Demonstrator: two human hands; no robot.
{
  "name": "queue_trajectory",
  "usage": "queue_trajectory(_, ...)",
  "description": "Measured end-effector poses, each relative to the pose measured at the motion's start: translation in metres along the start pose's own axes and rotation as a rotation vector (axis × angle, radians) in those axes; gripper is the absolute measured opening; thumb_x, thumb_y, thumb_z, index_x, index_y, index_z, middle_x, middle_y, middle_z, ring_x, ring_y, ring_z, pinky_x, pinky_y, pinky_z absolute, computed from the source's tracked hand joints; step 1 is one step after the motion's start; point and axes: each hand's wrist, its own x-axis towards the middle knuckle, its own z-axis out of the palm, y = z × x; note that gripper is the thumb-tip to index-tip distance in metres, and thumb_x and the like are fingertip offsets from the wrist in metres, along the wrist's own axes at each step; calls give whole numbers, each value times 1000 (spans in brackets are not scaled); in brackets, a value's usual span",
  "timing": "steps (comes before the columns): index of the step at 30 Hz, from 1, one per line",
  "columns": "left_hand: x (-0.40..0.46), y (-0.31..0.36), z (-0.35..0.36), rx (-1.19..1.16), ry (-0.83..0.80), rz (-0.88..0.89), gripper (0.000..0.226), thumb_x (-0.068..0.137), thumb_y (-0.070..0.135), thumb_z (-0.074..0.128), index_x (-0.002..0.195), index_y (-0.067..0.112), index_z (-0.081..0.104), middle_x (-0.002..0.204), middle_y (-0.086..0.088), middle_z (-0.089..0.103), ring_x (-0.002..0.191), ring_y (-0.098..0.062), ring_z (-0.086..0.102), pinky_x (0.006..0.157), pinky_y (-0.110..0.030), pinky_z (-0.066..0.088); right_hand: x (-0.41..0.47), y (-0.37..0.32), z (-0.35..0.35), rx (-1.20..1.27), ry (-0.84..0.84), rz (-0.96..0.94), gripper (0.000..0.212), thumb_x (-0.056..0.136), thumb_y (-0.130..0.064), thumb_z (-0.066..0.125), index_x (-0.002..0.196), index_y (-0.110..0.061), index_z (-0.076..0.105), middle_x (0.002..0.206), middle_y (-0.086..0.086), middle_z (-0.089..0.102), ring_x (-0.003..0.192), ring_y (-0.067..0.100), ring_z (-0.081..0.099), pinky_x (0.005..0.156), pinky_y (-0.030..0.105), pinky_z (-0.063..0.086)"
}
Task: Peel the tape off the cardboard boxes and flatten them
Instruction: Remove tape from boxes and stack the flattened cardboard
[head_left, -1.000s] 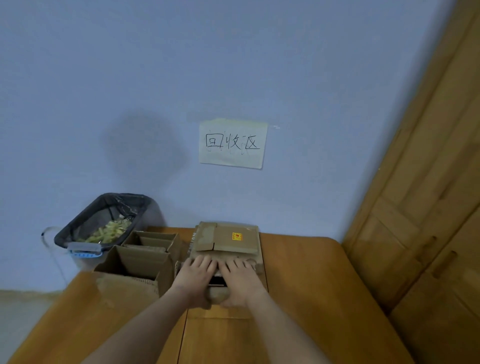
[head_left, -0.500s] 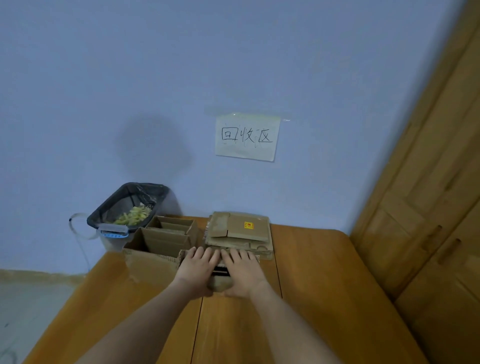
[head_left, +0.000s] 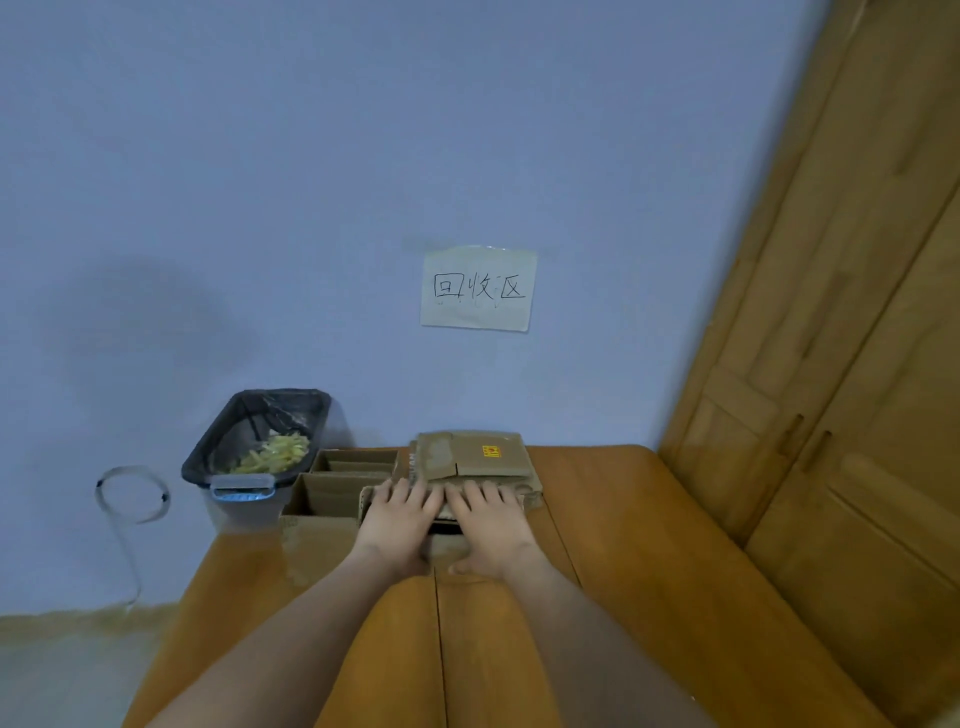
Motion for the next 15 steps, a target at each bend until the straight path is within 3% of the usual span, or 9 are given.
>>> queue_trajectory(15,-126,-61,37,-40,-40,-32,102,71,52,75,147,16,18,144,-8,36,132,-30,36,112,-45,28,-35,-148,1,-9,-40,14,101,75,-49,74,148,-14,14,140,13,32,127,34,34,109,47,26)
